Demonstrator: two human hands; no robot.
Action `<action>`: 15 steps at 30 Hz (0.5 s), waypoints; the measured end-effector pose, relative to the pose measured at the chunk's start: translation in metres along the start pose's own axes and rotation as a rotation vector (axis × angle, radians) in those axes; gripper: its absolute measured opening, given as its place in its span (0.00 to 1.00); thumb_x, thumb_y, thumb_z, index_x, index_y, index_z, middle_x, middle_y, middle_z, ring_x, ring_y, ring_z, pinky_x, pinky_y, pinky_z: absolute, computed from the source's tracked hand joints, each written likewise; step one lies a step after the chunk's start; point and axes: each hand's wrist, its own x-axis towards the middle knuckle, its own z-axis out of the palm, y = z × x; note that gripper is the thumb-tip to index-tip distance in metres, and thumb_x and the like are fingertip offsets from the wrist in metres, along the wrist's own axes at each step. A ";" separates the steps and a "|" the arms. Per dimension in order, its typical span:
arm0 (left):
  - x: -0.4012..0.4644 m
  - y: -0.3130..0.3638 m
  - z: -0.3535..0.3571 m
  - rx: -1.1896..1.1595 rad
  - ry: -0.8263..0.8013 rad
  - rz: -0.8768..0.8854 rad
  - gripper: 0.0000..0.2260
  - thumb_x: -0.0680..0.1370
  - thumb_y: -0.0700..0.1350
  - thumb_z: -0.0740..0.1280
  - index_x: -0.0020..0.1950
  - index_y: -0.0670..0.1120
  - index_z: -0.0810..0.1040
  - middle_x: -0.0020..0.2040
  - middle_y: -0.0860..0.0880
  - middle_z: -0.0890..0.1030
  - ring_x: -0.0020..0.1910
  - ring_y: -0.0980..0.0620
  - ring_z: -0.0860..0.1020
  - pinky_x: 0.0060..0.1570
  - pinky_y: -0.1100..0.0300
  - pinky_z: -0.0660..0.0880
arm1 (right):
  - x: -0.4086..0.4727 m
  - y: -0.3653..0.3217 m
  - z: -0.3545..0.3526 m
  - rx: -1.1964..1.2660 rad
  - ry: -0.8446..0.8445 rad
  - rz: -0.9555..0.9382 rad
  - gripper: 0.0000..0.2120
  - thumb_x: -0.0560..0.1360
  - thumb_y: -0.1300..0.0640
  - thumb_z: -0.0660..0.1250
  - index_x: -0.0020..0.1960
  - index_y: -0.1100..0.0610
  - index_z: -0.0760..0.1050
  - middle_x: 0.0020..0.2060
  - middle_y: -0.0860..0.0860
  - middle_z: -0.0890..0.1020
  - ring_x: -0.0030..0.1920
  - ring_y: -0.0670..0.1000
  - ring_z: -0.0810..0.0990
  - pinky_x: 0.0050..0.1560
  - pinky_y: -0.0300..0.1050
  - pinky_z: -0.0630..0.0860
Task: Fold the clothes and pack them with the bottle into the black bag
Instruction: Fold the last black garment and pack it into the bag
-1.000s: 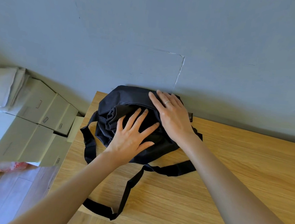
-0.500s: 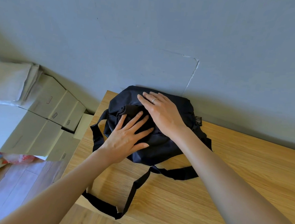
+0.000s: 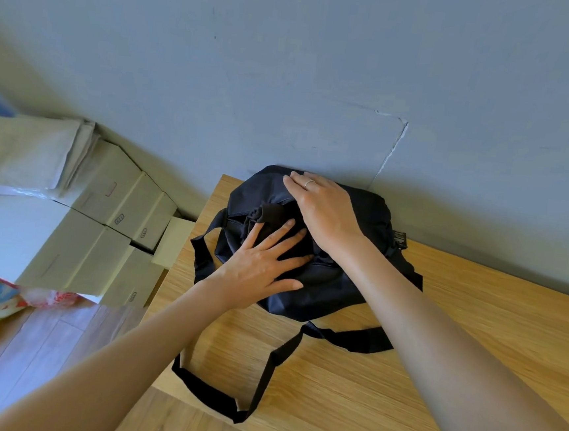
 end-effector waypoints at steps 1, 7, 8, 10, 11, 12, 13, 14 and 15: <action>0.000 0.000 0.000 -0.004 0.006 0.005 0.25 0.80 0.62 0.45 0.66 0.53 0.73 0.73 0.46 0.67 0.75 0.44 0.56 0.66 0.37 0.51 | 0.003 -0.002 -0.001 0.012 0.018 0.006 0.24 0.65 0.71 0.72 0.60 0.65 0.77 0.54 0.61 0.82 0.54 0.60 0.81 0.52 0.53 0.78; 0.000 -0.006 -0.002 -0.069 -0.008 0.010 0.25 0.80 0.63 0.45 0.68 0.54 0.72 0.74 0.47 0.65 0.76 0.46 0.53 0.67 0.39 0.47 | 0.000 -0.001 -0.004 0.001 0.123 -0.002 0.20 0.68 0.67 0.66 0.60 0.63 0.77 0.51 0.59 0.83 0.51 0.58 0.83 0.48 0.49 0.80; 0.001 -0.007 -0.003 -0.086 -0.003 0.003 0.25 0.80 0.63 0.46 0.69 0.54 0.71 0.74 0.47 0.65 0.76 0.47 0.53 0.67 0.40 0.47 | -0.003 0.000 -0.002 -0.007 0.121 -0.014 0.21 0.68 0.67 0.65 0.61 0.62 0.77 0.52 0.59 0.83 0.51 0.58 0.83 0.48 0.49 0.79; 0.003 -0.011 -0.005 -0.141 0.000 -0.035 0.26 0.79 0.63 0.45 0.71 0.54 0.68 0.74 0.49 0.65 0.76 0.49 0.54 0.69 0.42 0.47 | -0.011 0.002 0.001 -0.012 0.115 -0.035 0.20 0.70 0.66 0.62 0.62 0.61 0.77 0.53 0.58 0.83 0.52 0.58 0.82 0.50 0.50 0.79; 0.005 -0.014 -0.007 -0.168 0.005 -0.060 0.26 0.79 0.63 0.45 0.72 0.54 0.67 0.74 0.49 0.65 0.76 0.50 0.55 0.70 0.43 0.48 | -0.015 0.004 0.002 -0.017 0.114 -0.041 0.20 0.71 0.65 0.61 0.62 0.61 0.76 0.54 0.58 0.82 0.52 0.58 0.82 0.51 0.50 0.79; 0.006 -0.017 -0.009 -0.189 0.011 -0.087 0.26 0.79 0.63 0.44 0.72 0.54 0.66 0.73 0.50 0.65 0.75 0.50 0.56 0.71 0.44 0.51 | -0.018 0.004 0.003 -0.025 0.107 -0.045 0.20 0.72 0.65 0.61 0.63 0.60 0.76 0.54 0.58 0.82 0.53 0.58 0.82 0.52 0.51 0.78; 0.009 -0.019 -0.010 -0.204 0.028 -0.109 0.26 0.80 0.63 0.44 0.71 0.54 0.67 0.72 0.50 0.67 0.74 0.50 0.59 0.70 0.44 0.55 | -0.021 0.005 0.004 -0.026 0.097 -0.047 0.20 0.71 0.66 0.63 0.64 0.60 0.75 0.55 0.58 0.82 0.53 0.58 0.81 0.54 0.51 0.78; 0.012 -0.020 -0.013 -0.217 0.051 -0.133 0.27 0.80 0.63 0.43 0.71 0.53 0.67 0.71 0.49 0.68 0.72 0.50 0.62 0.68 0.44 0.59 | -0.022 0.004 0.004 -0.025 0.085 -0.045 0.21 0.71 0.67 0.66 0.64 0.61 0.75 0.56 0.58 0.81 0.54 0.58 0.81 0.55 0.52 0.77; 0.015 -0.020 -0.015 -0.233 0.067 -0.159 0.28 0.80 0.63 0.41 0.70 0.52 0.68 0.70 0.49 0.68 0.71 0.50 0.63 0.67 0.45 0.60 | -0.023 0.003 0.004 -0.024 0.080 -0.041 0.22 0.70 0.68 0.69 0.64 0.61 0.75 0.56 0.59 0.81 0.55 0.59 0.81 0.56 0.52 0.77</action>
